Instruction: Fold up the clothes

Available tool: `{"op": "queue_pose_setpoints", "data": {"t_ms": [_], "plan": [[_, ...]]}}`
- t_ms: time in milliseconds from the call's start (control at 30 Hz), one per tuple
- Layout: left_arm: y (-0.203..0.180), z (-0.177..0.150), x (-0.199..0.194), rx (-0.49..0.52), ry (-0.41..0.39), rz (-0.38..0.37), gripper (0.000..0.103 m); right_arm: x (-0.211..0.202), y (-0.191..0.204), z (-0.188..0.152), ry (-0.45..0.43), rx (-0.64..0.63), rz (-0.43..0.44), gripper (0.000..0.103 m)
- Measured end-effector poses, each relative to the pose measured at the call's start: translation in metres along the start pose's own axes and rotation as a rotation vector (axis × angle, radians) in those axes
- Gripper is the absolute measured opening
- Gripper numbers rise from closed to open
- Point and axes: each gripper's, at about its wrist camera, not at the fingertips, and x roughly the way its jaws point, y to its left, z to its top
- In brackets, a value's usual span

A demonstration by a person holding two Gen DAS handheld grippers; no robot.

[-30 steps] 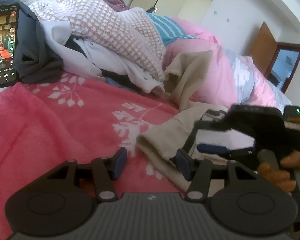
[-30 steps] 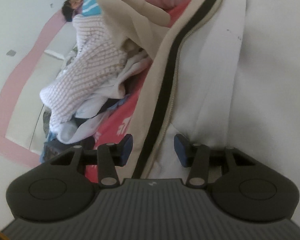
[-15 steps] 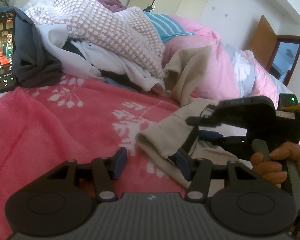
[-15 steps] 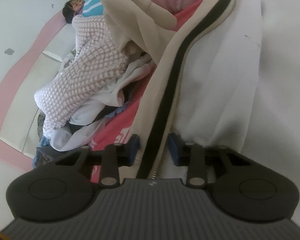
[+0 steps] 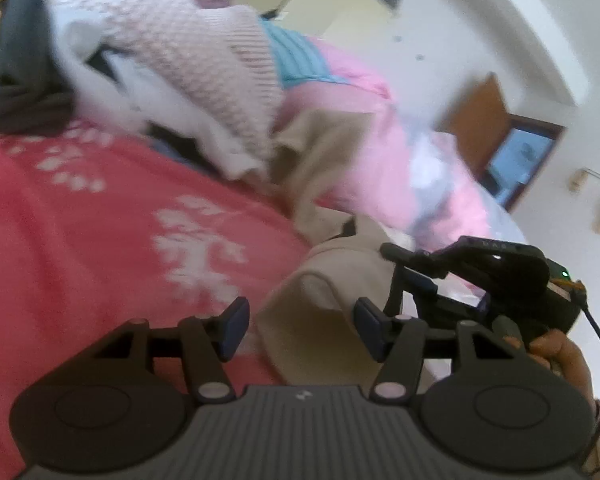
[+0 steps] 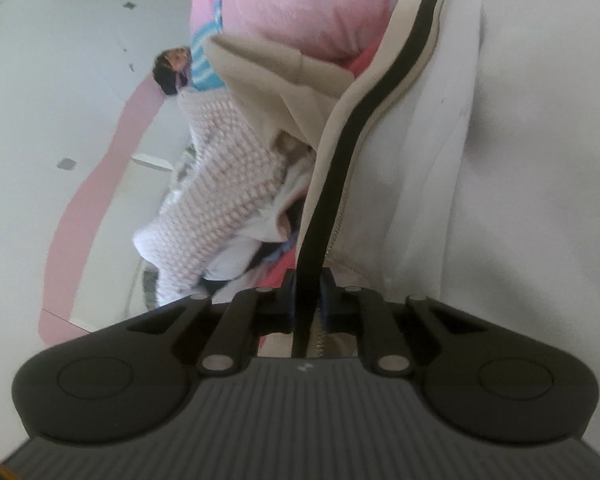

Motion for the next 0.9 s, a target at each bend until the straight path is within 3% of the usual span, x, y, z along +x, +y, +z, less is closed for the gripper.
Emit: {"op": "queue_pose_setpoints", "data": {"t_ms": [200, 400, 667, 900], "plan": [[-0.029, -0.009, 0.001, 0.092, 0.007, -0.125, 0.063, -0.059, -0.011, 0.007, -0.040, 0.013, 0.006, 0.009], [-0.056, -0.023, 0.012, 0.172, 0.056, -0.169, 0.063, -0.118, -0.029, 0.012, -0.087, 0.037, -0.014, 0.009], [-0.076, -0.033, 0.019, 0.224, 0.077, -0.178, 0.063, -0.152, -0.075, 0.004, -0.124, 0.086, -0.149, 0.010], [-0.086, -0.042, 0.030, 0.284, 0.110, -0.107, 0.063, -0.167, -0.080, -0.009, -0.094, 0.081, -0.131, 0.017]]}}
